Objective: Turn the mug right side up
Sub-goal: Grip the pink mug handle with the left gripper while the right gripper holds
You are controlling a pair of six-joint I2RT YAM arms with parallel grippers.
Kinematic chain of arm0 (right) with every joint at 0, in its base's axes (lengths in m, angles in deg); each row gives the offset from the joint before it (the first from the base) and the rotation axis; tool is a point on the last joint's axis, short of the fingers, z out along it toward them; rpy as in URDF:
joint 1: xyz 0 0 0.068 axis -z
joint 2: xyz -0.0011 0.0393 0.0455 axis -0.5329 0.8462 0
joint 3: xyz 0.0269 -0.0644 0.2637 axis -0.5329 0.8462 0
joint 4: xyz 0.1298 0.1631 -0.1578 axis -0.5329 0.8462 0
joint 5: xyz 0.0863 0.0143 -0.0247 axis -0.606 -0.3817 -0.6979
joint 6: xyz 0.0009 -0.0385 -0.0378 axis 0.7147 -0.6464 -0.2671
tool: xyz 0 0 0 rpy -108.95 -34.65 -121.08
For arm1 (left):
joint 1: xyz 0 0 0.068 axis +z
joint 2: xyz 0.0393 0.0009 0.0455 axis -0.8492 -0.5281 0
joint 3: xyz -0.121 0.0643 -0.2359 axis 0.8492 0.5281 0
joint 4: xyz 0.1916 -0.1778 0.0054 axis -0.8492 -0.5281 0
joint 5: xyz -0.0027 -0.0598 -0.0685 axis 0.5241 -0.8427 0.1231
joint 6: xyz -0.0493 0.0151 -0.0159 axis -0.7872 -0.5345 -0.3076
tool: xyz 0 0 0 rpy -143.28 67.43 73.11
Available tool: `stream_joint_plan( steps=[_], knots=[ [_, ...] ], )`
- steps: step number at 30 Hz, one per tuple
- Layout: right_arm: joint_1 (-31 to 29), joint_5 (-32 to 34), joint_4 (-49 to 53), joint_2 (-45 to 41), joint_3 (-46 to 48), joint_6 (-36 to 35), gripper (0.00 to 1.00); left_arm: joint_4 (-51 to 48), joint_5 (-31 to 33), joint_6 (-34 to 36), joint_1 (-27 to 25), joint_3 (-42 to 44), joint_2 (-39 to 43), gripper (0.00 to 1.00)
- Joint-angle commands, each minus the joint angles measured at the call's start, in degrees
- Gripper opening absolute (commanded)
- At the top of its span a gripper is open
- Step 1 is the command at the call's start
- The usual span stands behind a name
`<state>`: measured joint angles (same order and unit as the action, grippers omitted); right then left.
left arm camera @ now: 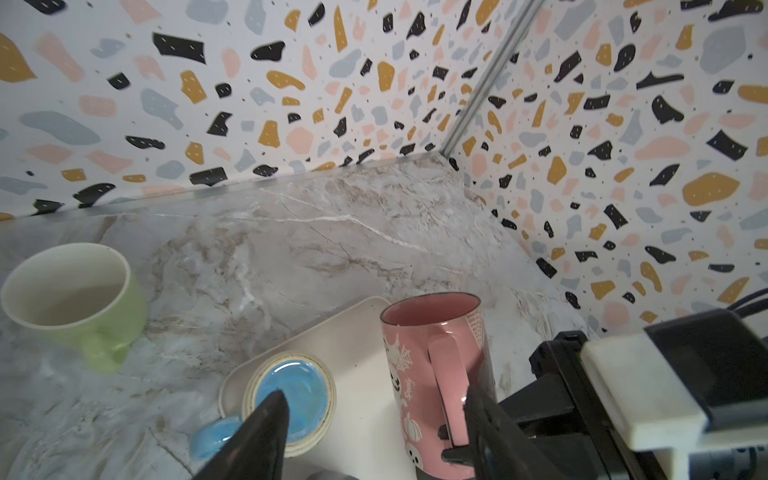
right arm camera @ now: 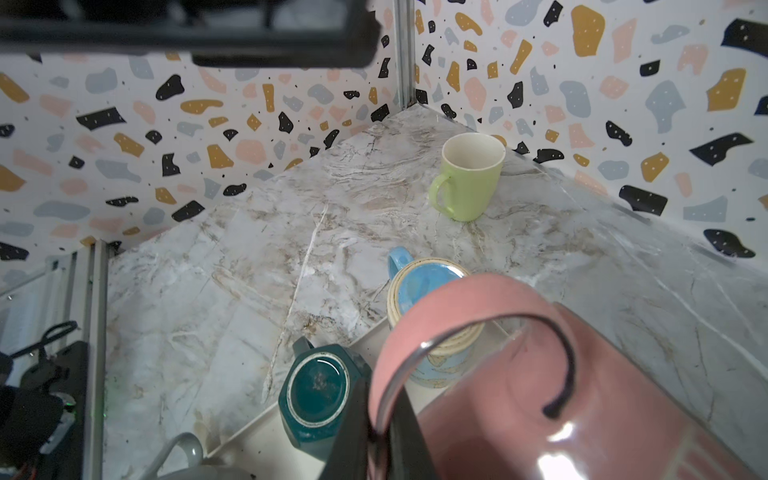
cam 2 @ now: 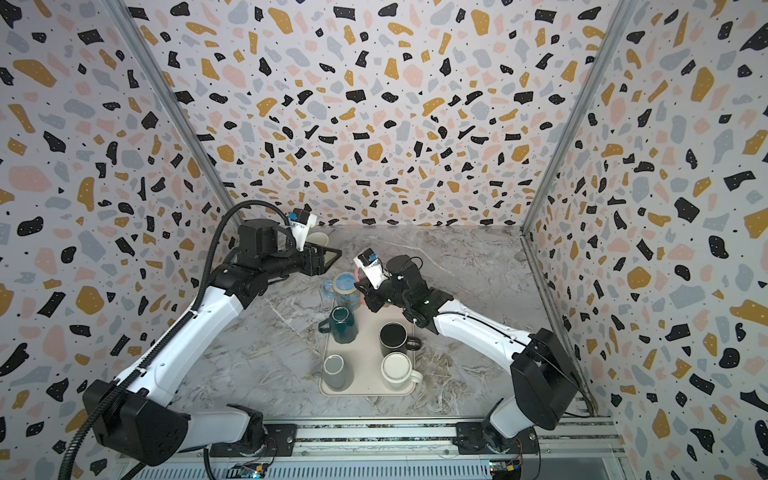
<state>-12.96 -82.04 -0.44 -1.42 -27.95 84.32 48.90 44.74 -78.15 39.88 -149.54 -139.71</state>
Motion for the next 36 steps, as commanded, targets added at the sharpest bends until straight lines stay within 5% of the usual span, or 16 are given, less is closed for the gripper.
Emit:
stream_joint_plan(
  steps=[1, 21, 36],
  knots=[
    [-0.66, 2.63, -2.65, -4.51, -3.74, -8.80, 0.00, -5.61, -1.36, 3.84, -1.38, -1.47, -0.71, 0.67],
    [-5.24, 4.02, -0.49, -3.32, -6.66, -16.46, 0.00, -4.35, -5.92, 1.32, -4.33, -1.35, -2.61, 0.68],
    [-6.34, 4.98, -0.06, -3.03, -7.13, -18.42, 0.00, -5.91, -6.07, 1.66, -5.21, -1.48, -4.46, 0.50]
  ],
)
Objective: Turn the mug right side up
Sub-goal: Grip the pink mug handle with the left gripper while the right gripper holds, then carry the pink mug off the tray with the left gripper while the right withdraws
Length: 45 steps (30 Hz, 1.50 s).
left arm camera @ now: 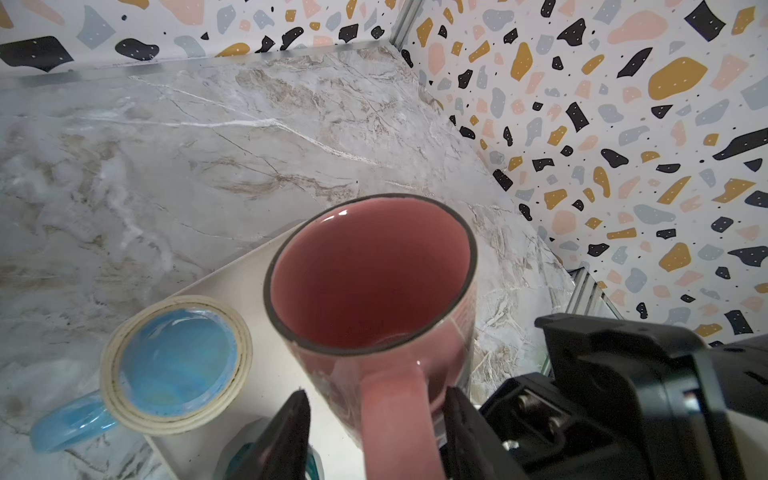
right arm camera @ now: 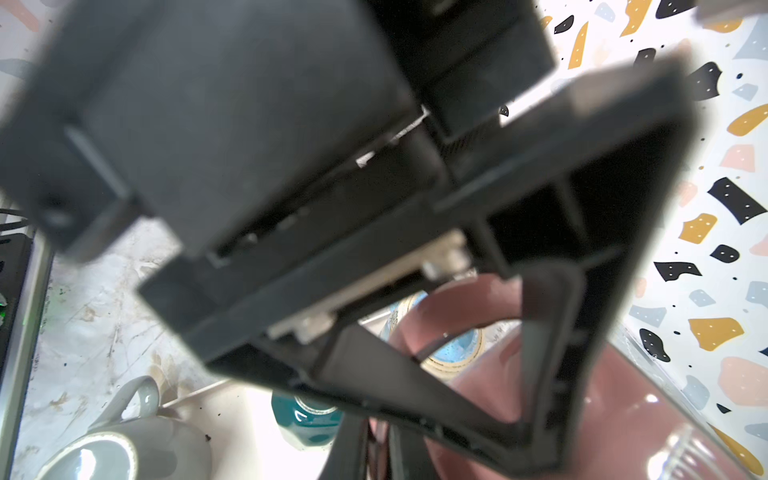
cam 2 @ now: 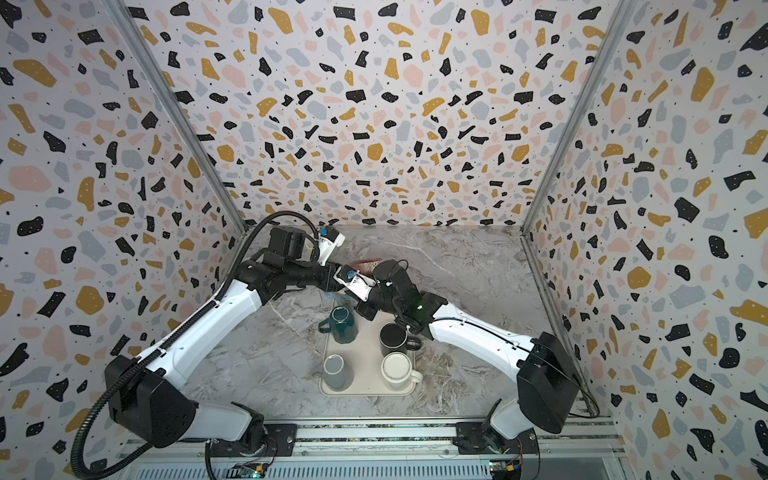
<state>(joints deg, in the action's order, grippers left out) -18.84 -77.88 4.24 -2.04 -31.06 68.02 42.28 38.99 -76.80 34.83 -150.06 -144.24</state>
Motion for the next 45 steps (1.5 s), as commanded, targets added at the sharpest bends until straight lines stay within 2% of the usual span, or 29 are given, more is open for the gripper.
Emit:
stream_joint_plan(
  steps=[1, 6, 11, 19, 29, 37, 39, 45],
  knots=[
    [-0.46, 0.98, -4.65, -2.48, -4.04, -2.27, 0.00, 0.64, -0.13, 0.38, -0.19, -1.11, 0.09, 0.48],
    [-0.63, 1.33, -4.51, -2.48, -3.97, -2.61, 0.00, -0.14, 1.45, 0.61, -0.14, -1.48, 0.28, 0.45],
    [-0.80, 1.76, -4.37, -2.48, -4.01, -3.15, 0.00, -0.31, 1.57, 0.71, -0.17, -1.61, 0.23, 0.35],
    [-0.90, 2.47, -4.32, -2.73, -3.76, -3.81, 0.00, -1.05, 1.35, 0.91, -0.25, -1.74, -0.03, 0.00],
    [-0.90, 3.72, -4.96, -3.62, -2.98, -3.97, 0.00, 2.27, 2.76, -1.07, -0.25, -2.01, 0.48, 0.00],
    [-0.90, 4.29, -4.14, -4.77, -2.51, -4.33, 0.31, 7.39, 3.59, -3.40, -0.19, -4.23, 0.31, 0.00],
    [-0.95, 4.42, -3.75, -5.03, -2.51, -4.42, 0.36, 7.71, 4.48, -3.33, -0.23, -5.78, -0.32, 0.00],
    [-0.87, 5.98, -2.24, -6.58, -1.84, -4.19, 0.38, 10.29, 7.41, -3.21, -0.09, -10.44, -3.39, 0.00]
  ],
)
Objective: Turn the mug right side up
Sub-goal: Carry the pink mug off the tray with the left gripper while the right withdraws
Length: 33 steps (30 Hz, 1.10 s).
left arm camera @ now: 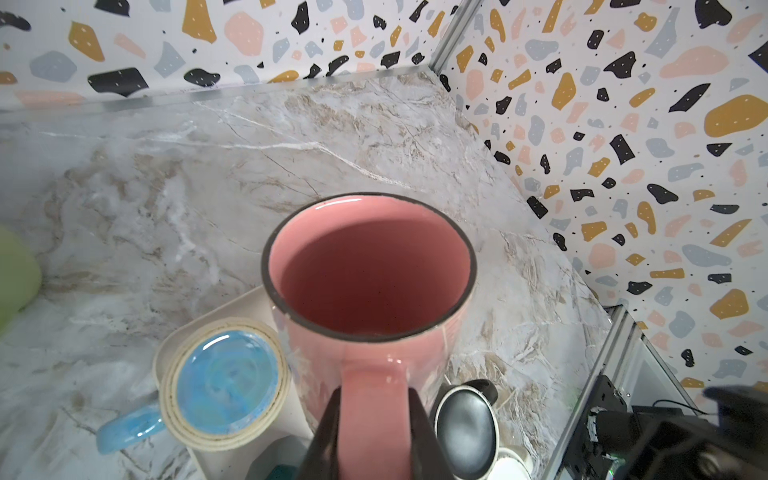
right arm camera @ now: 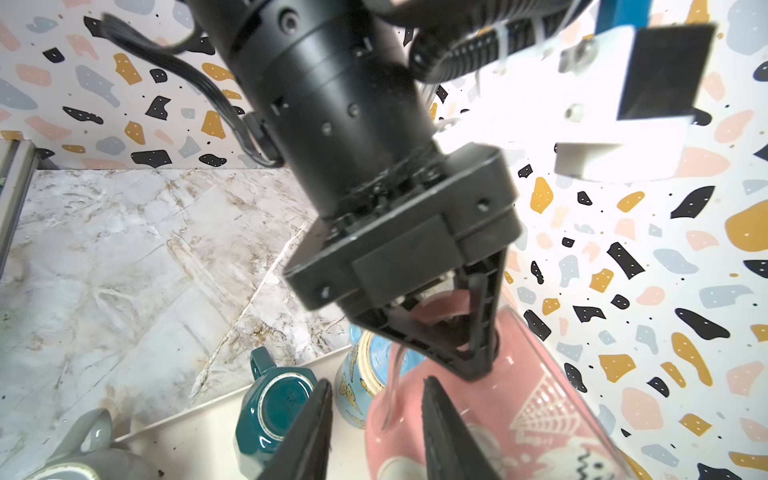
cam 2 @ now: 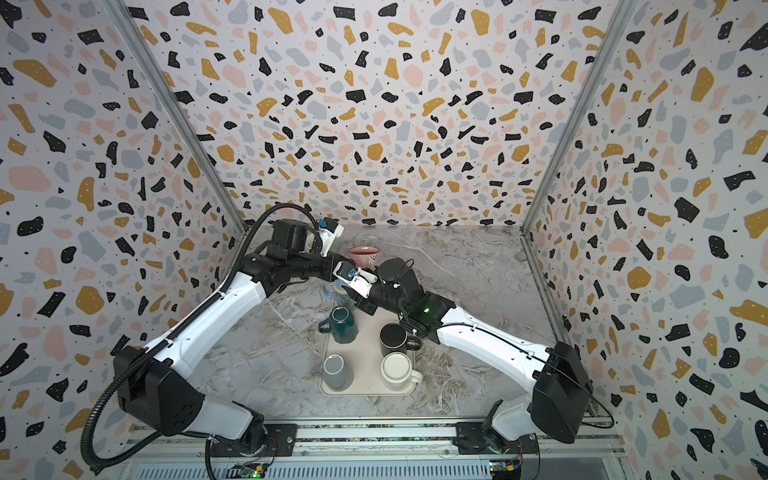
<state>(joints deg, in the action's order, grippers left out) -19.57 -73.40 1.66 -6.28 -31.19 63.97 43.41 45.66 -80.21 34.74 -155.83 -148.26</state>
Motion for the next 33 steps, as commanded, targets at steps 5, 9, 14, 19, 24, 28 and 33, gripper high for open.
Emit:
stream_joint_plan(
  steps=[5, 9, 14, 19, 24, 28, 33],
  knots=[
    [-0.17, 3.67, 1.06, -5.44, 0.54, 0.59, 0.38, 11.07, 6.85, 0.43, -0.05, -8.69, -3.01, 0.00],
    [-0.04, 5.95, 1.88, -8.38, 2.54, 1.37, 0.38, 12.43, 12.53, 0.78, 0.04, -10.96, -5.98, 0.00],
    [1.19, 7.17, 1.16, -13.04, 6.11, 3.23, 0.42, 16.29, 18.45, 1.19, 0.17, -11.18, -9.50, 0.00],
    [3.87, 5.71, -0.35, -17.67, 9.64, 6.26, 0.42, 24.31, 23.60, 1.24, 0.38, -8.83, -11.49, 0.00],
    [5.61, 4.44, -0.77, -19.83, 11.40, 8.38, 0.42, 34.10, 28.03, 1.14, 1.07, -5.57, -13.28, 0.00],
    [5.89, 4.42, -0.74, -19.98, 11.79, 8.96, 0.42, 37.97, 29.02, 2.27, 1.65, -5.47, -15.55, 0.00],
    [6.06, 4.30, -0.96, -20.08, 12.02, 9.23, 0.42, 40.94, 31.56, 4.86, 1.84, -4.10, -18.53, 0.00]
  ],
)
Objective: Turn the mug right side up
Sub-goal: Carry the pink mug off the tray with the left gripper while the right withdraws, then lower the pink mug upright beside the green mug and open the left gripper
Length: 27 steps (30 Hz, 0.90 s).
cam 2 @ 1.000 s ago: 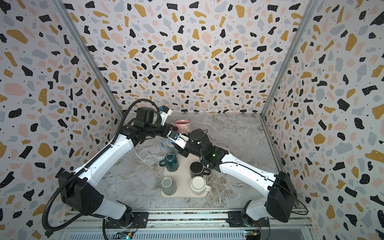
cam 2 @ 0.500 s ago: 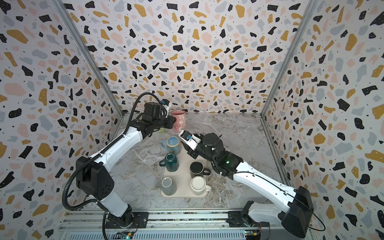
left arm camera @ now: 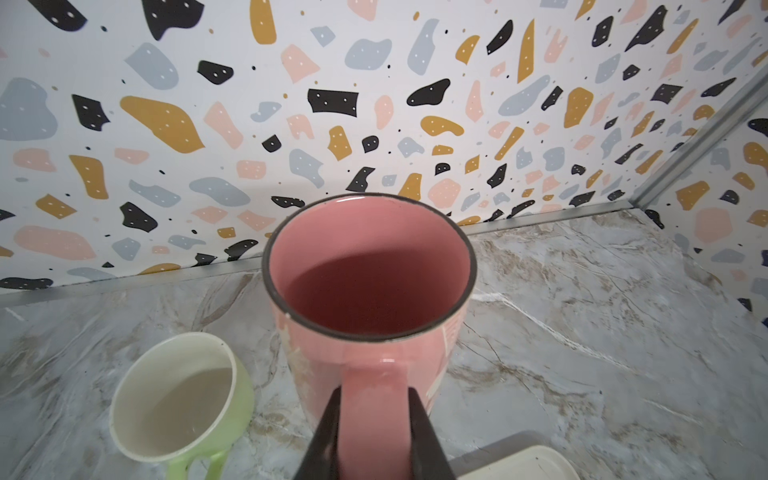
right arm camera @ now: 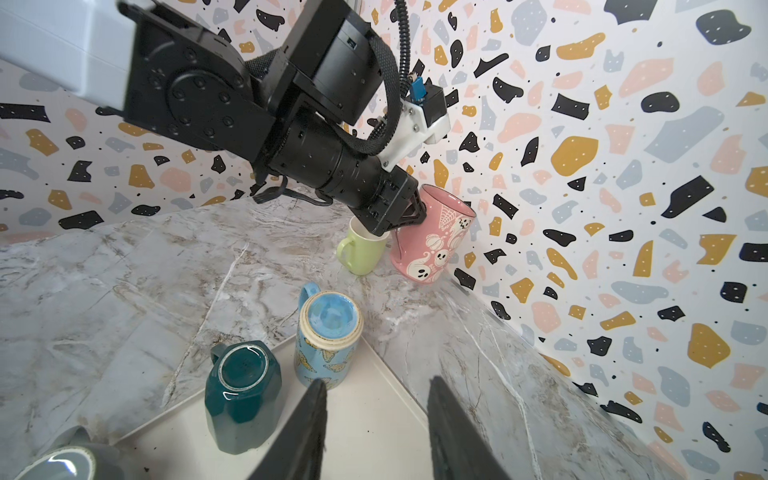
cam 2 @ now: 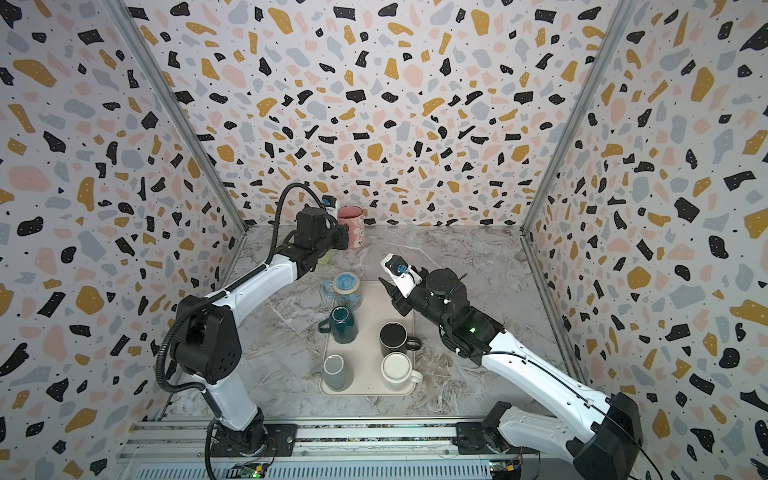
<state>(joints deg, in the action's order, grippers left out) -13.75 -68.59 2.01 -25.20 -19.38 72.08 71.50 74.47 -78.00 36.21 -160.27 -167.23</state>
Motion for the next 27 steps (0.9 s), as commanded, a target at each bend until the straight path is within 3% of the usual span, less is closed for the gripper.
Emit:
stream_joint_plan(
  steps=[1, 15, 27],
  knots=[
    [0.25, -0.59, -1.18, -1.22, 0.22, 1.25, 0.42, 13.79, 3.41, 3.00, 0.46, 0.75, 0.00, 0.00],
    [0.43, -1.68, -0.87, -3.02, 1.98, 4.33, 0.42, 25.48, 0.29, 1.96, 2.85, 2.99, -7.50, 0.00],
    [0.43, -2.41, -1.05, -1.77, 0.98, 4.70, 0.41, 28.19, -3.48, 0.69, 3.67, 3.80, -11.04, 0.00]
  ],
)
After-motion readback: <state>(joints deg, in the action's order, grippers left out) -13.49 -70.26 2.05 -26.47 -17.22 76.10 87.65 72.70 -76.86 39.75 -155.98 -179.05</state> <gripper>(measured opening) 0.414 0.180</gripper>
